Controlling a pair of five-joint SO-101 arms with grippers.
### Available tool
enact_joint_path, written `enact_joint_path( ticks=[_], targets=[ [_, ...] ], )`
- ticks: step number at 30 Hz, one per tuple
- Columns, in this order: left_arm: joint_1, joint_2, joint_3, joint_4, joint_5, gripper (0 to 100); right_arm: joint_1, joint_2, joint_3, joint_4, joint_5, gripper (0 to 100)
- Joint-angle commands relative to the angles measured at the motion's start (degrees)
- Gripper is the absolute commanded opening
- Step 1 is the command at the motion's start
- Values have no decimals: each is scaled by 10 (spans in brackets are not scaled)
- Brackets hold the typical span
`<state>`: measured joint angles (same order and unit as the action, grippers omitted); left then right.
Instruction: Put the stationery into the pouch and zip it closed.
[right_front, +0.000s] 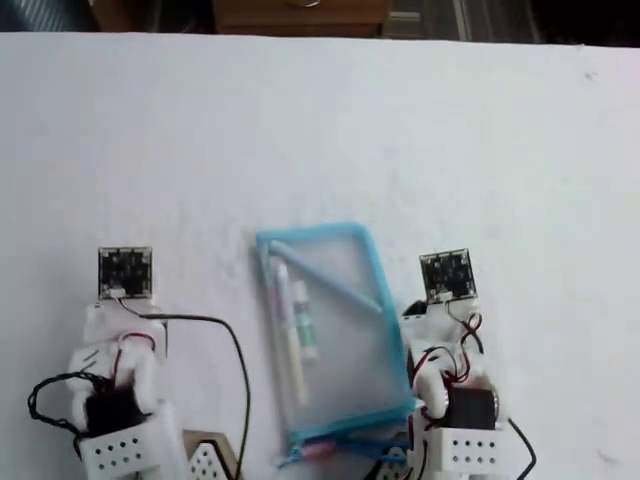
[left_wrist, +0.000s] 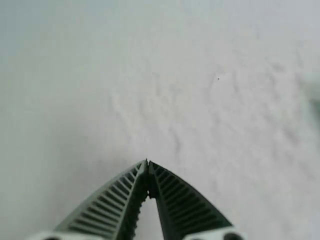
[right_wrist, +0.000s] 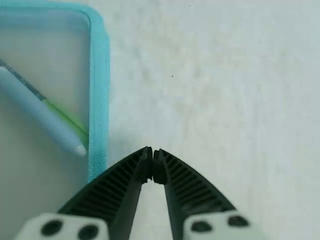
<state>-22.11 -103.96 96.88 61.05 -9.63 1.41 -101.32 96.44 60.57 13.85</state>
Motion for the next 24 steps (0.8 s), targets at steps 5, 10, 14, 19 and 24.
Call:
enact_joint_path(
  ticks=[5, 10, 14, 19, 24],
  targets=[
    [3, -3, 1, 40, -3, 24, -3, 0, 6, -6, -2, 18],
    [3, -3, 1, 40, -1, 24, 0, 4, 6, -5, 2, 18],
    [3, -3, 1, 40, -1, 24, 0, 1, 6, -5, 3, 18],
    [3, -3, 1, 40, -1, 24, 0, 3, 6, -5, 3, 18],
    [3, -3, 1, 40, -1, 24, 0, 3, 6, -5, 2, 18]
  ],
)
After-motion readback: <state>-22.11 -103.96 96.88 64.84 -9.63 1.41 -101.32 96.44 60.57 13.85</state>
